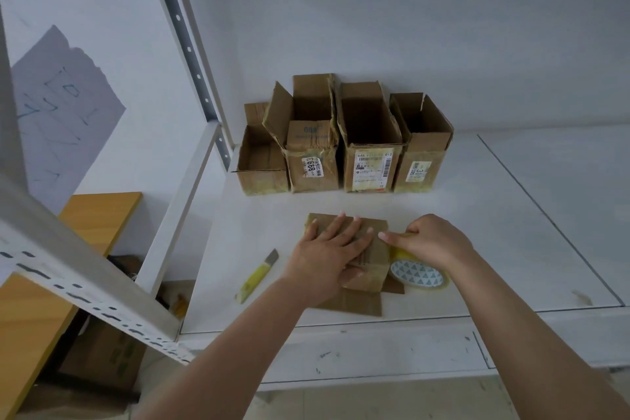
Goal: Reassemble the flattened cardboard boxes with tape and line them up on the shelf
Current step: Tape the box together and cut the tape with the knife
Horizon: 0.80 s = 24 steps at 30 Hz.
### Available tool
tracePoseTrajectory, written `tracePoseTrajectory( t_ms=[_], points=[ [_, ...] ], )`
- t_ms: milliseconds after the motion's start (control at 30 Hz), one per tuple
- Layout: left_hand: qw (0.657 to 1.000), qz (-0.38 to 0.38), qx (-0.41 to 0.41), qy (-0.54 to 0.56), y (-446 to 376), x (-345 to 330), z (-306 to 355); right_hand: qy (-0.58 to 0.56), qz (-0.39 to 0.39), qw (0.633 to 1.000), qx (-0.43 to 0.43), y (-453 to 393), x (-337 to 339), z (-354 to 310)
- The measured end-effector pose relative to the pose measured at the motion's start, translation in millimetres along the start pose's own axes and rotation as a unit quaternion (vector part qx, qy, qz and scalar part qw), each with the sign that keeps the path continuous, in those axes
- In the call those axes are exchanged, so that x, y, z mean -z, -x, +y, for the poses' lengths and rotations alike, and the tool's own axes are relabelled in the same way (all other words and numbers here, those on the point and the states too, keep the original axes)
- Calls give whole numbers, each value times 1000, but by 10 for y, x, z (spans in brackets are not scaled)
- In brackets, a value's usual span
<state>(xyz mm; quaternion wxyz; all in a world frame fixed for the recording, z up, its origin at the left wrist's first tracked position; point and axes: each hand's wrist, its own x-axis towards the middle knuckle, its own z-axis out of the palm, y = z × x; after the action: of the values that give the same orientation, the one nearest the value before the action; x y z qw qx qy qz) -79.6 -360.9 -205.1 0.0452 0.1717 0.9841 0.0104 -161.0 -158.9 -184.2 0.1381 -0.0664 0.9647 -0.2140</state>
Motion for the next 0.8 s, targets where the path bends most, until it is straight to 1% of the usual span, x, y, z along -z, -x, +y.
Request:
tracePoseTrajectory(
  t_ms=[33, 67, 100, 133, 167, 200, 233, 267, 300, 333, 367, 400, 467, 533, 600, 633, 667, 700, 767, 800],
  points=[
    [998, 11, -5, 56, 10, 18, -17, -3, -1, 1000, -1, -3, 4, -3],
    [988, 43, -4, 150, 38, 38, -32, -5, -1, 1000, -2, -6, 10, -8],
    [958, 95, 18, 269, 86, 62, -48, -5, -1, 1000, -2, -5, 15, -13],
    [916, 160, 64, 363, 139, 75, -86, -5, 2, 1000, -3, -4, 19, -18],
    [879, 224, 129, 400, 196, 64, -152, -6, 6, 1000, -5, 0, 16, -20],
    [861, 267, 205, 382, 262, 38, -231, -8, 10, 1000, -6, 6, 11, -20],
    [858, 271, 283, 333, 327, -17, -329, -8, 13, 1000, -7, 11, 6, -18],
    [868, 227, 350, 270, 399, -88, -424, -7, 15, 1000, -7, 18, 1, -16],
    [881, 147, 398, 210, 466, -167, -493, -7, 17, 1000, -5, 21, -1, -14],
    [886, 57, 428, 168, 520, -240, -529, -8, 18, 1000, -3, 23, 0, -15],
    [883, -11, 447, 146, 553, -306, -532, -9, 19, 1000, -1, 28, 0, -17],
    [878, -47, 458, 131, 566, -363, -516, -9, 19, 1000, 0, 30, 2, -19],
    [880, -64, 461, 91, 538, -416, -481, -10, 18, 1000, 1, 27, 0, -16],
    [889, -48, 451, 67, 505, -423, -490, -10, 15, 1000, 0, 28, -3, -11],
    [888, -20, 450, 95, 537, -377, -541, -11, 15, 1000, -1, 30, -7, -10],
    [885, 10, 449, 122, 569, -338, -581, -11, 15, 1000, -1, 31, -10, -10],
    [881, 59, 444, 152, 587, -286, -619, -12, 14, 1000, 0, 31, -15, -6],
    [874, 126, 433, 181, 588, -210, -633, -14, 12, 1000, 0, 31, -21, -1],
    [853, 264, 379, 245, 506, 12, -571, -18, 8, 1000, 0, 32, -29, -1],
    [844, 303, 339, 284, 424, 147, -500, -19, 6, 1000, -2, 32, -29, -7]
  ],
)
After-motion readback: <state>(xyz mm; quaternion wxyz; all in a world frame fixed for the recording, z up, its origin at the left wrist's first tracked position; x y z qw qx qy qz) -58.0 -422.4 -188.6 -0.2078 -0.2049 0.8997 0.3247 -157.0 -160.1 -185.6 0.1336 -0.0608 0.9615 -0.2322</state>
